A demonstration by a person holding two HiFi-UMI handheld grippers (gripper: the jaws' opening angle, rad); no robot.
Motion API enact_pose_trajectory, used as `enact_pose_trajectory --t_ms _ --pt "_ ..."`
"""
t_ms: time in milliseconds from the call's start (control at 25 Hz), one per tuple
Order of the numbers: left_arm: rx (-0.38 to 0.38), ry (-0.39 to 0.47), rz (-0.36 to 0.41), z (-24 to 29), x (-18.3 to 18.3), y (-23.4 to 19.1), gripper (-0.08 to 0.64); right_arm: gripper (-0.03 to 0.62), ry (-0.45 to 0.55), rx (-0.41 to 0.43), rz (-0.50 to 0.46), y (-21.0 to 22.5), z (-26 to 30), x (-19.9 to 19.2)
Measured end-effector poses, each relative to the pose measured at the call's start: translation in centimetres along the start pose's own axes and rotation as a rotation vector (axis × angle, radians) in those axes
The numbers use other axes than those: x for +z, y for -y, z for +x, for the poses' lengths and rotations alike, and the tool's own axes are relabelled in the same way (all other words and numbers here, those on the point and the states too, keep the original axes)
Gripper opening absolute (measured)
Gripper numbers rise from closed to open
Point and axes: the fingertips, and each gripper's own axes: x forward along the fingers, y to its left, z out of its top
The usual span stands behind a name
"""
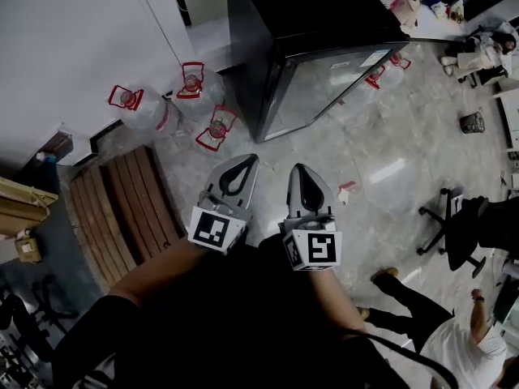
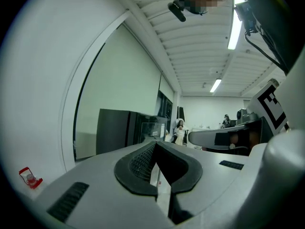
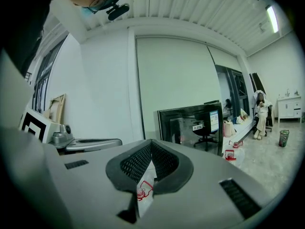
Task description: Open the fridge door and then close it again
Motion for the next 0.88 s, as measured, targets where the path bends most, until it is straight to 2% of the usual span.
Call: enact_pose_trajectory --t_ms 200,360,600,880 --pt "0.006 -0.001 0.000 2.9 -0.3 -2.5 0.006 0.015 -0.022 0.007 0.006 0.5 3.5 -0.2" --pt "0.026 -0.016 0.013 5.6 -1.6 -3.6 0.006 0.015 -0.042 0.013 0.002 2.5 6.3 -1.6" --pt "0.073 -0.073 0.035 10.9 -5.7 -5.5 0.006 0.015 -0.068 0.007 0.035 6.9 10.6 -4.5" --pt "0.098 -0.104 0.029 15.3 -11.3 -8.8 0.006 0.015 -0.086 0.070 0.008 8.0 15.7 -9.0"
